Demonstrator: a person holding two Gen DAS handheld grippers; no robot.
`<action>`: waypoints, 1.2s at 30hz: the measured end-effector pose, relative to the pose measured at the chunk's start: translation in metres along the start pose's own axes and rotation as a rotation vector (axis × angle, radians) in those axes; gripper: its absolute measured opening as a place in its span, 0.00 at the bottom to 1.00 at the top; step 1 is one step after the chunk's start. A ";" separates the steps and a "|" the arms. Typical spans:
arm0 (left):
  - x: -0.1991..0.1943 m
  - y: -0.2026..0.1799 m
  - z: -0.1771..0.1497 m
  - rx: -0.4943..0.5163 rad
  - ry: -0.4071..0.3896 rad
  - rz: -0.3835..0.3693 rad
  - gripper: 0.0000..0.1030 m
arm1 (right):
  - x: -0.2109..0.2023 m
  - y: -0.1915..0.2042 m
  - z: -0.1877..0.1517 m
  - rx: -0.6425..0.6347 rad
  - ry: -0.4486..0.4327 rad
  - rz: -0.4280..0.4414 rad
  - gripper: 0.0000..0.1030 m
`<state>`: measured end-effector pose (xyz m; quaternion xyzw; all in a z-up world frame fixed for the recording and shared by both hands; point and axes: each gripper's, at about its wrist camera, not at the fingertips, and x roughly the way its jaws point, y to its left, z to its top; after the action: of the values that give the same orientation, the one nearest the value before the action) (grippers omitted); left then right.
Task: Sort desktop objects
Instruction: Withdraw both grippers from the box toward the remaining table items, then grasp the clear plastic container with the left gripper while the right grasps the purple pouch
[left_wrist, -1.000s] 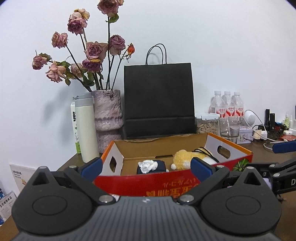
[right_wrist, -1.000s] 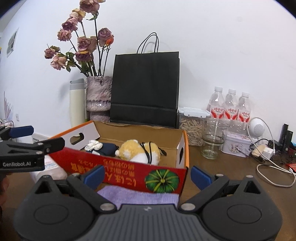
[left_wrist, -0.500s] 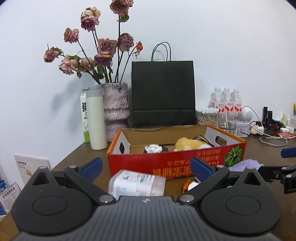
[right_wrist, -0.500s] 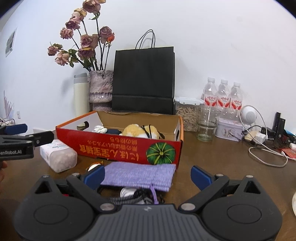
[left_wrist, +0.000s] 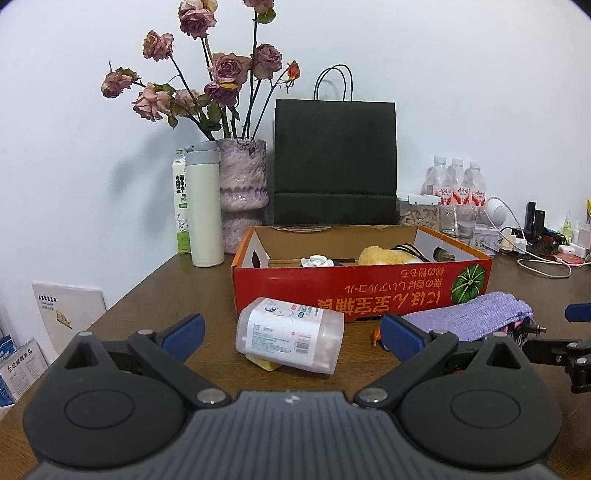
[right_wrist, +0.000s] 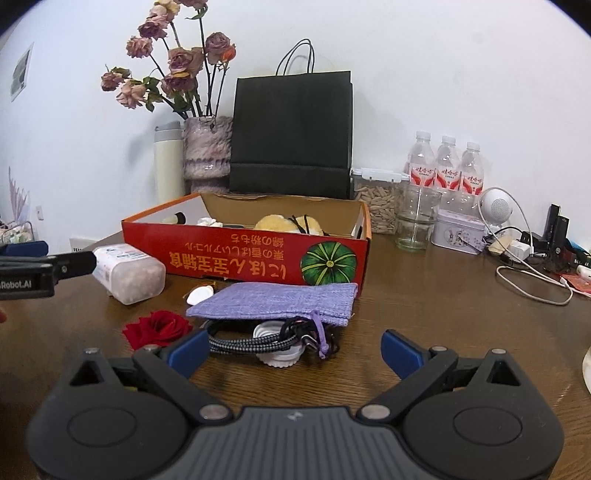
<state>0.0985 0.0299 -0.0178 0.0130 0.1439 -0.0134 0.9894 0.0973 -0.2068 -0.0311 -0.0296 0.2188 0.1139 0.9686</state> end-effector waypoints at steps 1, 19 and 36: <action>0.000 0.000 0.000 0.003 0.000 -0.001 1.00 | 0.000 0.000 0.000 0.004 0.000 -0.002 0.97; 0.010 0.000 -0.002 -0.001 0.053 0.002 1.00 | 0.006 0.004 0.001 -0.012 0.035 0.014 0.97; 0.043 0.004 0.006 0.004 0.110 0.023 1.00 | 0.039 0.002 0.028 0.017 0.063 0.014 0.97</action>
<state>0.1411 0.0327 -0.0242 0.0176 0.1978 -0.0016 0.9801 0.1431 -0.1937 -0.0229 -0.0234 0.2505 0.1179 0.9606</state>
